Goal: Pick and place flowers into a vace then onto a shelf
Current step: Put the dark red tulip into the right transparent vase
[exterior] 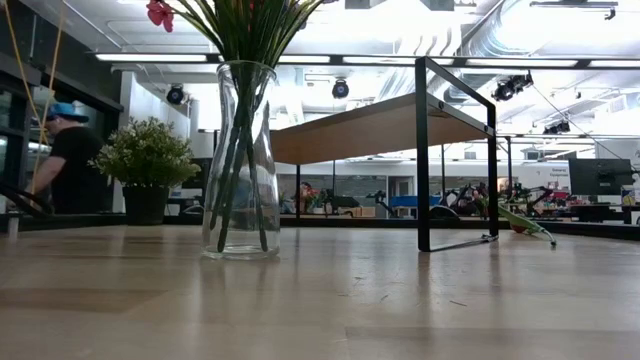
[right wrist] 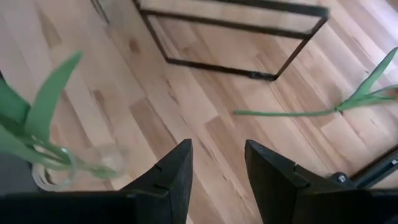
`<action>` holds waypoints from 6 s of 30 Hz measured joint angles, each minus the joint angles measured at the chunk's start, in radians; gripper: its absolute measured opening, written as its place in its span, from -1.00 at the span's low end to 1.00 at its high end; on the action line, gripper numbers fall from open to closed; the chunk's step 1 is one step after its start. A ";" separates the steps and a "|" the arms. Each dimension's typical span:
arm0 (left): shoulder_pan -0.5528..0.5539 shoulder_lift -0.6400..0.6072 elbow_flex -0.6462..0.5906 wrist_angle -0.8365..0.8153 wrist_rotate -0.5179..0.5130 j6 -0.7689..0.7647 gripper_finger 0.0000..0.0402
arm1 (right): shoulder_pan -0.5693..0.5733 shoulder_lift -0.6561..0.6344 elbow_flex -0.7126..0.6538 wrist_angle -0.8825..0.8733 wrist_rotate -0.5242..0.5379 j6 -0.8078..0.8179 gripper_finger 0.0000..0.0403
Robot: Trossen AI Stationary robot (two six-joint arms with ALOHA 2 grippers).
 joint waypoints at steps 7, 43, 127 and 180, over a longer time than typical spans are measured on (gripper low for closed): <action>0.000 0.000 0.000 -0.027 0.029 -0.006 0.33 | -0.112 -0.103 0.000 0.000 0.052 -0.047 -0.32; -0.033 -0.012 0.000 -0.304 0.105 -0.157 0.33 | -0.892 -0.269 0.000 0.000 0.015 -0.206 -0.32; -0.032 -0.018 0.000 -0.348 0.049 -0.258 0.33 | -1.569 -0.223 -0.904 0.853 -0.463 -0.533 -0.32; -0.032 -0.019 0.000 -0.372 0.027 -0.282 0.33 | -1.568 0.113 -0.721 0.793 -0.403 -0.689 -0.32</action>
